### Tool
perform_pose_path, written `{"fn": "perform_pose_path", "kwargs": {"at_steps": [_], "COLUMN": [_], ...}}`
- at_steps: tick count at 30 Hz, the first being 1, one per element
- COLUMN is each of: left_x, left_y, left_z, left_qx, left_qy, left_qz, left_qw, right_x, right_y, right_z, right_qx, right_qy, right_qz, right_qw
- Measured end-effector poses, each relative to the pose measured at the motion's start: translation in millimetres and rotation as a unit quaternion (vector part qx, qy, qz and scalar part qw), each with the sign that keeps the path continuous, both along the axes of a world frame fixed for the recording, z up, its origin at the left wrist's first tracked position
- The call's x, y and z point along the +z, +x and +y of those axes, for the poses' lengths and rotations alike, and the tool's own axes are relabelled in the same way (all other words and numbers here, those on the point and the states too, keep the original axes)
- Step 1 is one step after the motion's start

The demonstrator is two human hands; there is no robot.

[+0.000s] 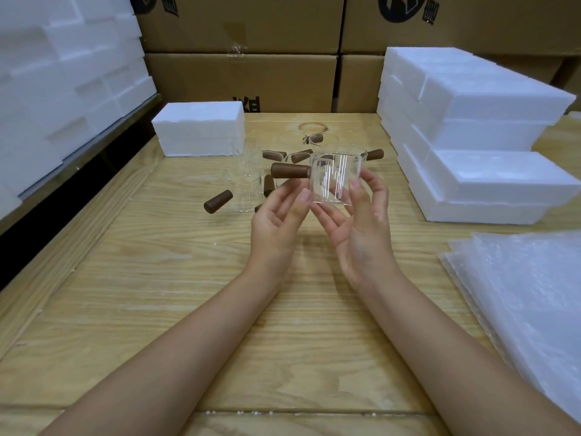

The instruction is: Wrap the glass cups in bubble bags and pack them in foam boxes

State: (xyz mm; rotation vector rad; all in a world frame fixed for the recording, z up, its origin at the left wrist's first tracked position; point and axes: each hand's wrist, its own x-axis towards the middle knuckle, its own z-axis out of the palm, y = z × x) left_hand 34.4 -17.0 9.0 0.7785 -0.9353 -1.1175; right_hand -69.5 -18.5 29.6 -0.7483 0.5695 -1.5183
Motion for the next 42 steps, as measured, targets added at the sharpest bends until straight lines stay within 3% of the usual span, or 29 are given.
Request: {"fn": "perform_pose_path", "kwargs": {"at_steps": [5, 11, 20, 25, 29, 34, 42], "left_x": [0.3, -0.4, -0.1, 1.5, 3.6, 3.1, 1.2], "left_y": [-1.4, 0.7, 1.2, -2.0, -4.3, -5.3, -3.6], "left_z": [1.1, 1.2, 2.2, 7.4, 10.8, 8.7, 6.1], "left_qx": [0.016, 0.036, 0.082, 0.081, 0.092, 0.061, 0.001], "left_qy": [-0.021, -0.041, -0.053, -0.052, -0.085, -0.057, -0.017], "left_qz": [-0.053, -0.051, -0.071, -0.108, -0.141, -0.101, -0.120], "left_qw": [0.998, 0.997, 0.993, 0.989, 0.982, 0.991, 0.993], "right_x": [-1.6, -5.4, -6.1, -6.3, -5.5, -4.0, -7.4], "right_y": [1.4, 2.7, 1.9, 1.3, -0.6, -2.1, 0.3], "right_z": [-1.2, -3.1, -1.4, 1.1, -1.6, -5.8, -6.0], "right_qx": [0.026, 0.007, -0.072, -0.104, -0.075, -0.017, 0.003], "right_qy": [0.021, 0.026, -0.044, -0.062, -0.013, 0.019, 0.035], "right_qz": [-0.018, 0.000, 0.179, 0.150, 0.071, -0.007, 0.043], "right_qw": [0.999, 1.000, 0.980, 0.981, 0.995, 1.000, 0.998]}}
